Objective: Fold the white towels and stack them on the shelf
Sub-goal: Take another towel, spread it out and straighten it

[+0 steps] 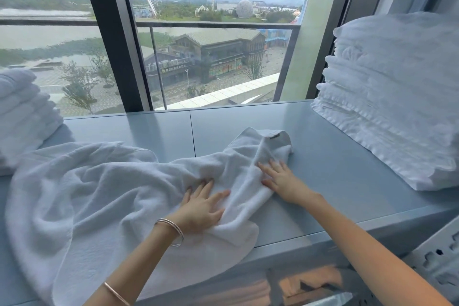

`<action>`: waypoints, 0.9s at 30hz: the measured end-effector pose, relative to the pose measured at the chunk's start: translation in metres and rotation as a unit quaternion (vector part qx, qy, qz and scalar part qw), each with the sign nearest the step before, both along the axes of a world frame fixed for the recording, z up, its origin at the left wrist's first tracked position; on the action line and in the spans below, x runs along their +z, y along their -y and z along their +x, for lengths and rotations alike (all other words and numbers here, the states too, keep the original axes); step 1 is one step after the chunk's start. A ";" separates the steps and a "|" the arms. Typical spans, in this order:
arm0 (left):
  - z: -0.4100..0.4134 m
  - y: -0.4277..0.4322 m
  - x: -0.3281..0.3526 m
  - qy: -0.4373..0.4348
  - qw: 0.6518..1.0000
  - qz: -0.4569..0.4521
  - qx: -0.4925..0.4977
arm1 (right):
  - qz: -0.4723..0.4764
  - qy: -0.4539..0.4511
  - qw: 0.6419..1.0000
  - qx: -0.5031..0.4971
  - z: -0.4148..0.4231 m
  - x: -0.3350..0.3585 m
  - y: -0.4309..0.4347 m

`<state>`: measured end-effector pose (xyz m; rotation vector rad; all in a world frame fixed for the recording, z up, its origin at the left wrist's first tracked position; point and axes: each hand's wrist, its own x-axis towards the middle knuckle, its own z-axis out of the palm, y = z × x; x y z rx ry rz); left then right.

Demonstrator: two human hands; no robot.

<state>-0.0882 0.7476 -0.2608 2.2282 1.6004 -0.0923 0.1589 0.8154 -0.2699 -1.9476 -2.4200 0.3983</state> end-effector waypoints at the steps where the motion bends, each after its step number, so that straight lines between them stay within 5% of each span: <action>1: 0.001 0.001 0.000 -0.003 1.000 -0.001 0.002 | 0.015 0.019 0.999 -0.040 0.000 -0.003 -0.005; 3: 0.002 0.000 -0.001 -0.012 1.000 0.020 0.006 | 0.078 0.047 0.991 -0.102 -0.003 -0.005 -0.008; 6: -0.002 -0.006 -0.003 -0.005 0.997 0.068 0.035 | 0.202 -0.030 0.974 -0.097 -0.011 -0.011 -0.005; 12: -0.008 -0.026 -0.011 0.105 0.961 0.232 0.104 | 0.199 -0.149 0.968 -0.022 -0.012 0.000 0.027; 14: -0.004 -0.028 -0.011 0.196 0.945 0.216 0.152 | 0.188 -0.168 0.968 0.010 -0.016 0.000 0.037; 16: 0.001 -0.029 -0.004 0.367 0.897 0.122 0.216 | 0.161 -0.192 0.968 0.032 -0.022 0.000 0.042; 18: 0.003 -0.031 0.004 0.529 0.807 0.034 0.259 | 0.125 -0.246 0.960 0.048 -0.028 0.003 0.043; 21: 0.003 -0.030 0.009 0.646 0.697 -0.074 0.301 | 0.046 -0.299 0.951 0.059 -0.039 0.007 0.037; 22: 0.003 -0.029 0.010 0.642 0.698 -0.080 0.306 | 0.031 -0.302 0.951 0.062 -0.042 0.008 0.036; 25: 0.006 -0.020 0.014 0.443 0.856 0.043 0.264 | 0.032 -0.314 0.946 0.080 -0.048 0.009 0.032; 27: 0.017 -0.007 0.022 0.322 0.910 0.175 0.194 | 0.036 -0.333 0.938 0.087 -0.050 0.010 0.032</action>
